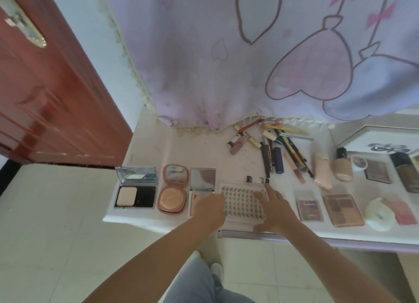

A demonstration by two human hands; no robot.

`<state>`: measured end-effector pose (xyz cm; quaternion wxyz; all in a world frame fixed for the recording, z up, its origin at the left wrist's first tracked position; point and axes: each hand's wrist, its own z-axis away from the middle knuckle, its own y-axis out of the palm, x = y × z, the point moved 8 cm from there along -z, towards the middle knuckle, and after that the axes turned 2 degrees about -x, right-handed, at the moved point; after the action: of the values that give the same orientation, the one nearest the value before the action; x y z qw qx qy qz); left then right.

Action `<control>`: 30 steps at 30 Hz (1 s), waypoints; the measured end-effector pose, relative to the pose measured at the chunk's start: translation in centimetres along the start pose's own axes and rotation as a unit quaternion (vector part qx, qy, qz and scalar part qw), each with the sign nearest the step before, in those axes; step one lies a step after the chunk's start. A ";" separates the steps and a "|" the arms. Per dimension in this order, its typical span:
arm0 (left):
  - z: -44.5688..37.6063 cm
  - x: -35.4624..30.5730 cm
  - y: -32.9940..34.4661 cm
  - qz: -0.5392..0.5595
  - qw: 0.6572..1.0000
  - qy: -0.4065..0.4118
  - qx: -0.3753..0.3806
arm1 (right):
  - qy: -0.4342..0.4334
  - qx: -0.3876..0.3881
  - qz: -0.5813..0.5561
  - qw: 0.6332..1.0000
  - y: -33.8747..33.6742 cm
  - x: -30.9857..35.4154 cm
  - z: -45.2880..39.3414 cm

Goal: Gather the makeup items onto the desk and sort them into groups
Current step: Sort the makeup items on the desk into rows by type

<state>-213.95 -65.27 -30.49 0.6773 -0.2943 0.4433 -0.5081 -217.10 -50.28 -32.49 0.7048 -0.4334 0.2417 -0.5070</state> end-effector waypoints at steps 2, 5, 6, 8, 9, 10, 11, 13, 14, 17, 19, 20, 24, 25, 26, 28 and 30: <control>-0.4 -0.8 0.2 -0.021 1.000 0.013 0.012 | 0.013 0.006 0.001 1.000 0.2 -0.2 -0.3; -0.9 -1.3 0.5 -0.040 0.998 0.026 0.030 | 0.007 0.011 0.019 1.000 0.2 -0.2 -1.0; -1.1 -1.3 0.6 -0.047 0.998 0.032 0.035 | 0.004 0.015 0.025 1.000 0.1 -0.2 -1.2; -1.3 -1.4 0.7 -0.061 0.996 0.045 0.044 | -0.002 0.030 0.033 0.999 0.2 -0.3 -1.5; -1.4 -1.4 0.7 -0.068 0.995 0.051 0.051 | -0.005 0.041 0.031 0.999 0.2 -0.4 -1.5; -1.5 -1.4 0.8 -0.076 0.994 0.056 0.058 | -0.005 0.050 0.021 0.999 0.2 -0.6 -1.5; -1.6 -1.3 0.9 -0.082 0.993 0.059 0.064 | -0.005 0.050 0.007 0.999 0.0 -0.8 -1.5; -1.8 -1.1 1.1 -0.089 0.991 0.068 0.075 | -0.009 -0.006 -0.020 1.000 -1.4 -1.0 -1.7; -1.9 -1.1 1.1 -0.092 0.990 0.074 0.080 | -0.010 -0.057 -0.022 0.998 -2.6 -1.0 -1.8; -2.2 -0.9 0.7 -0.096 0.987 0.097 0.084 | -0.003 -0.139 0.005 0.990 -5.5 -0.8 -3.3; -2.5 -0.6 0.3 -0.096 0.987 0.099 0.080 | -0.006 -0.125 0.047 0.991 -6.2 -0.2 -5.2; -2.6 -0.5 0.2 -0.099 0.987 0.101 0.077 | -0.008 -0.114 0.069 0.991 -6.3 0.0 -6.1; -2.7 -0.1 -0.1 -0.097 0.987 0.104 0.078 | -0.019 -0.131 0.096 0.987 -7.3 0.4 -8.3; -2.7 0.0 0.0 -0.093 0.987 0.103 0.079 | -0.001 -0.160 0.068 0.985 -8.2 -0.1 -8.5; -2.7 0.1 0.0 -0.089 0.988 0.100 0.080 | 0.029 -0.193 0.027 0.980 -9.2 -0.9 -8.8; -2.7 0.2 0.1 -0.085 0.988 0.095 0.086 | 0.096 -0.233 -0.043 0.967 -11.1 -2.9 -9.8; -2.8 0.2 0.0 -0.081 0.989 0.087 0.085 | 0.123 -0.234 -0.056 0.963 -12.2 -3.8 -11.3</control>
<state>-216.43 -65.35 -31.74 0.6152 -0.2247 0.4306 -0.6210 -233.51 -52.23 -28.12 0.5190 -0.5331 0.4139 -0.5245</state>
